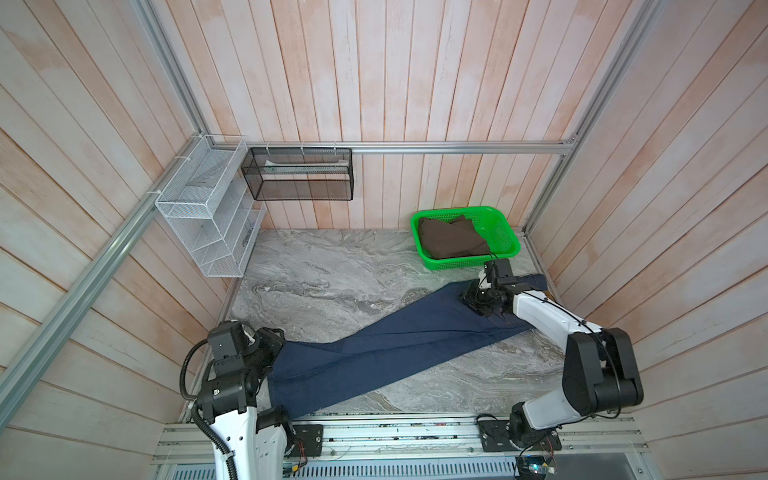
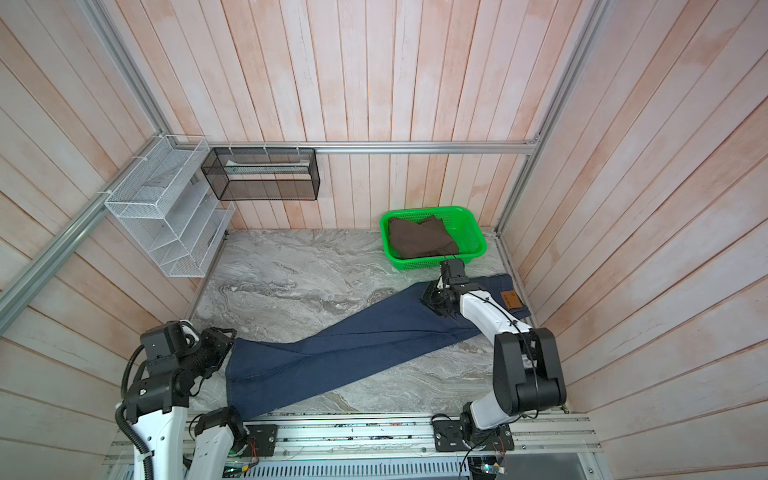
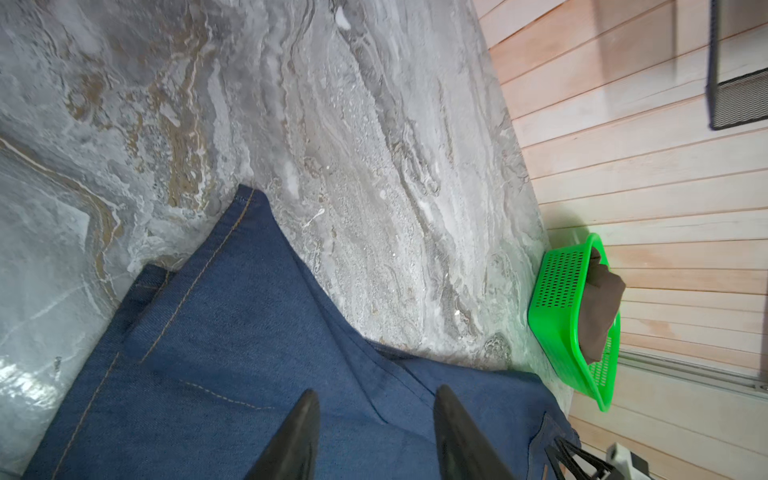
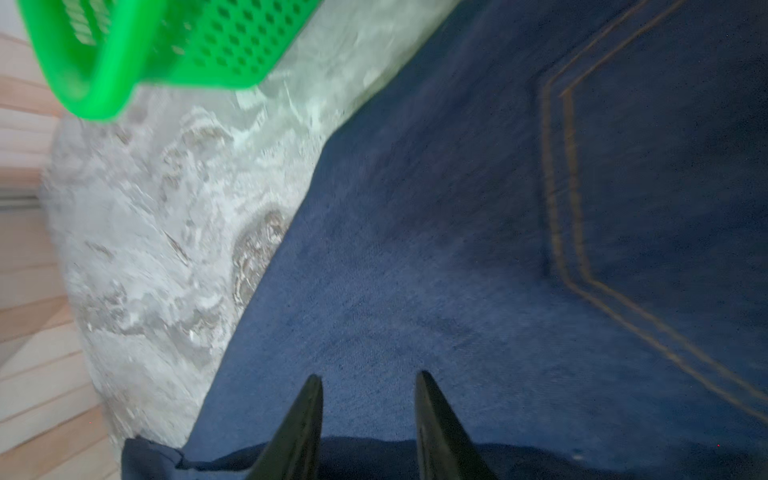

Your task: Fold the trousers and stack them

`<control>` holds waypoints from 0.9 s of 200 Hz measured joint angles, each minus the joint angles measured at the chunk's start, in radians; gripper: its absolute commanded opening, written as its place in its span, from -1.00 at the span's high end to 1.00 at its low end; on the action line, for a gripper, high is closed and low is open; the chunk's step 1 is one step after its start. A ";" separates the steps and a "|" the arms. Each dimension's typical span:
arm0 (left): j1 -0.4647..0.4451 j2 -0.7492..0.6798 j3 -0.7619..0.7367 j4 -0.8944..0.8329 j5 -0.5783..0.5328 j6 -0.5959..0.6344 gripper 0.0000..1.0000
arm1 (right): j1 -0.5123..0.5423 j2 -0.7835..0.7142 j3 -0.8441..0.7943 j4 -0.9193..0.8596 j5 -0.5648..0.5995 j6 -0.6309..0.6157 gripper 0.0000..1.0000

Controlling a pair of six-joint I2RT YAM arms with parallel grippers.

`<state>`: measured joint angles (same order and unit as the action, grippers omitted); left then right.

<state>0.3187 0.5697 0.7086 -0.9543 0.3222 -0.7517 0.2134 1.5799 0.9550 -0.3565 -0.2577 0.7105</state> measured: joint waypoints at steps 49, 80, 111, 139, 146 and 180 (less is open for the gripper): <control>-0.016 0.038 -0.015 0.026 0.001 0.000 0.03 | 0.027 0.162 0.030 0.019 0.032 -0.037 0.26; -0.017 0.071 -0.026 0.039 -0.016 0.000 0.00 | -0.026 0.169 0.025 0.057 0.024 -0.033 0.26; -0.017 0.124 -0.037 0.060 -0.018 0.000 -0.02 | -0.132 0.159 -0.004 0.112 0.013 -0.020 0.26; -0.023 0.186 -0.037 0.087 -0.024 0.000 -0.02 | -0.191 0.150 -0.026 0.145 0.013 -0.010 0.26; -0.027 0.205 -0.037 0.093 -0.027 0.000 -0.02 | -0.197 0.150 -0.027 0.148 0.013 -0.007 0.26; -0.107 0.295 -0.037 0.129 -0.054 -0.001 -0.01 | -0.200 0.149 -0.028 0.154 0.009 -0.002 0.26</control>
<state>0.2119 0.8646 0.6716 -0.8249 0.2684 -0.7528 0.0139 1.7287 0.9272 -0.2028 -0.2489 0.7082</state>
